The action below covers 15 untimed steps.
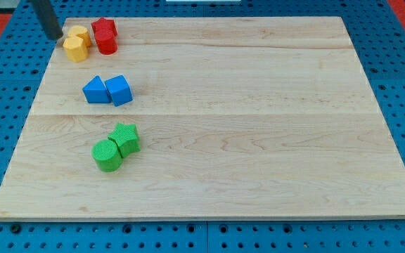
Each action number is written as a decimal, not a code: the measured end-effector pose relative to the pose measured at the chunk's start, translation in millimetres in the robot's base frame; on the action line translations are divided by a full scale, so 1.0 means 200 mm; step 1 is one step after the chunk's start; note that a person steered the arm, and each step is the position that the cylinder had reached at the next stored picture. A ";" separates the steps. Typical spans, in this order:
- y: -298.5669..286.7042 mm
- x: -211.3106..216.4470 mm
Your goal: Move the red blocks near to the center of the board
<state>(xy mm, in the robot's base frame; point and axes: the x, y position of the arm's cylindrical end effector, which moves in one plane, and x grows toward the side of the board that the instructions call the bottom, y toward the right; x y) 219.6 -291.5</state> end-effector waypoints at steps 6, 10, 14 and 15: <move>0.56 0.23; 0.57 0.36; 0.41 0.66; 0.61 0.68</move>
<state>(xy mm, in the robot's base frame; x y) 354.9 -170.0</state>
